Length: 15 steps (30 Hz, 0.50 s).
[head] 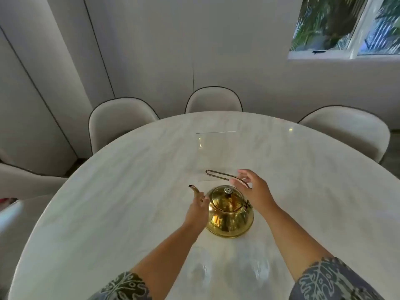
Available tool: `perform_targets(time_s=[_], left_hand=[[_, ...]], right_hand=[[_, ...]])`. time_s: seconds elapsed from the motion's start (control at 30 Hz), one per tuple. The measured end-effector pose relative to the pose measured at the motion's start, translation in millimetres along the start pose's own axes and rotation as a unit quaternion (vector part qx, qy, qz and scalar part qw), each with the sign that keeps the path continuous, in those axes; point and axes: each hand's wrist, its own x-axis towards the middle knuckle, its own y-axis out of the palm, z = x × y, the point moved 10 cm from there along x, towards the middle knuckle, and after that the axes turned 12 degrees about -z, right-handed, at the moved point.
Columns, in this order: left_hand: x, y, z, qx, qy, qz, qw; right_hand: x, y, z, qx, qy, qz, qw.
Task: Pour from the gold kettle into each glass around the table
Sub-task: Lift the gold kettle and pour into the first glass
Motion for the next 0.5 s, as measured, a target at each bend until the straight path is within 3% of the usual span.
perform_targets(time_s=[0.17,0.5], left_hand=[[17.5,34.0,16.6,0.019,-0.008,0.052,0.998],[24.9,49.7,26.4,0.062,0.014,0.052,0.997]], right_hand=[[6.1,16.1,-0.1,0.025,-0.024,0.005,0.999],[11.6,14.9,-2.7,0.089,-0.024,-0.074,0.993]])
